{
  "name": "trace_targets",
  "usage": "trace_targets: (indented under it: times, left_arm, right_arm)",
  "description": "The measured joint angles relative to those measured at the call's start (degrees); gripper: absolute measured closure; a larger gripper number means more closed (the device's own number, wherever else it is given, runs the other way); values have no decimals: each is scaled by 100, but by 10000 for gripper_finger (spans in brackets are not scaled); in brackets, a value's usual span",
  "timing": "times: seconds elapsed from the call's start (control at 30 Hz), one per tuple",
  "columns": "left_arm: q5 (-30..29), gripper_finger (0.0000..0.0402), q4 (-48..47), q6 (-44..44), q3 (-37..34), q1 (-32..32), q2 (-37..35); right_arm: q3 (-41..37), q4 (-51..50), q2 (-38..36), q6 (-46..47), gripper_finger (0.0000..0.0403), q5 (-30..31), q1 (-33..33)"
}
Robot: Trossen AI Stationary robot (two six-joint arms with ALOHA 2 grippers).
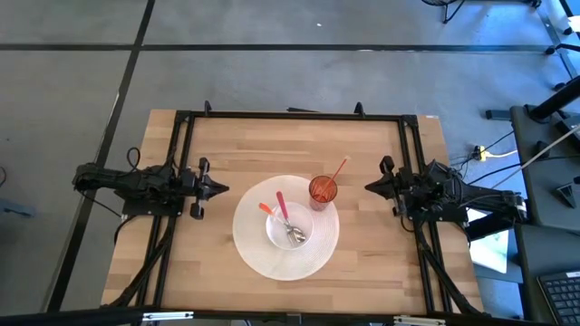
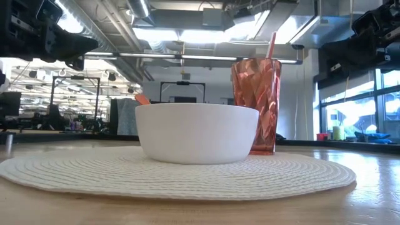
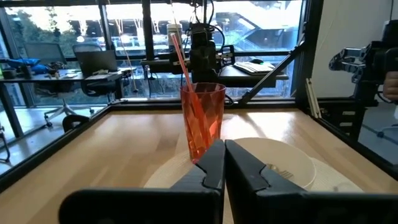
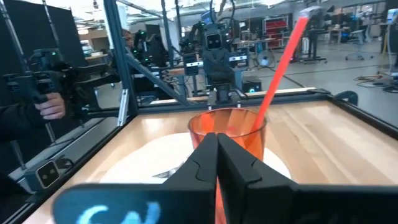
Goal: Pick & Place Utensil
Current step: Return to Home Position
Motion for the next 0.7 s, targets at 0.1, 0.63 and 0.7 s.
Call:
trace_targets:
  times: [0.1,0.63,0.7]
  left_arm:
    - [0,397,0,-10,0,0,0]
    - [0,392,7,1,0,0,0]
    - [0,391,7,-3,0,0,0]
  right_arm:
    - [0,0,0,4,395,11,0]
    - [2,-4,0,-20,359,17,0]
    - [0,-4,2,-13,359,17,0]
